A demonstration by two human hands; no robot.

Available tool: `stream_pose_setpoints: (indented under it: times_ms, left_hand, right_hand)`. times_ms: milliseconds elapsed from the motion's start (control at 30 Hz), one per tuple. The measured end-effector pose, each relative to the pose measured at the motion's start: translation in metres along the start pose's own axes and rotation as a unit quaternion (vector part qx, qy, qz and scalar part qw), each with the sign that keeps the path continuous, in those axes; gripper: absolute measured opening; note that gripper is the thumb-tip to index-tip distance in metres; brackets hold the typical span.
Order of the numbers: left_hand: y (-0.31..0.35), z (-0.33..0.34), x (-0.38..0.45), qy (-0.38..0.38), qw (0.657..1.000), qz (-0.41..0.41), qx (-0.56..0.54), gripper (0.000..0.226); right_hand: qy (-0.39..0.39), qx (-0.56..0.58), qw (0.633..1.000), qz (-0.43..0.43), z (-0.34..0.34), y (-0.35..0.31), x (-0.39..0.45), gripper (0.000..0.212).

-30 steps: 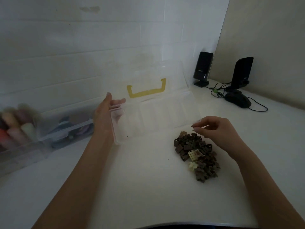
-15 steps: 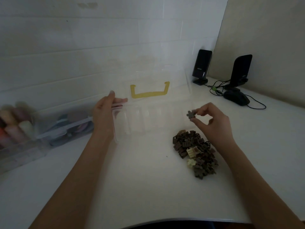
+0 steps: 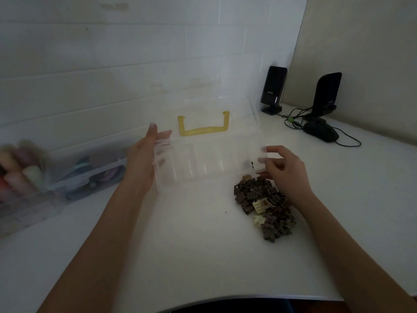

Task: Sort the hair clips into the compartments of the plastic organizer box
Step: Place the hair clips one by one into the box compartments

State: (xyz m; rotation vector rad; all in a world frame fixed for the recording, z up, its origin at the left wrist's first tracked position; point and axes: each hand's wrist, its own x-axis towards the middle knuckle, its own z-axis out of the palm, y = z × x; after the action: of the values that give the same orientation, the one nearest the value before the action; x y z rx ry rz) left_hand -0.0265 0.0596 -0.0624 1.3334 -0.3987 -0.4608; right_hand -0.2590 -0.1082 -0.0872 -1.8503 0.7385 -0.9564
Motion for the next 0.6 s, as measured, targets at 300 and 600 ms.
stream_pose_setpoints:
  times_ms: [300, 600]
  left_hand:
    - [0.012, -0.019, -0.007, -0.16, 0.976, -0.142, -0.038, 0.044]
    - [0.003, -0.011, -0.005, -0.109, 0.983, -0.103, -0.102, 0.031]
  right_hand:
    - [0.028, -0.091, 0.987, -0.128, -0.01, -0.014, -0.006, 0.009]
    - [-0.204, -0.254, 0.934, -0.145, -0.006, -0.016, -0.015, 0.028]
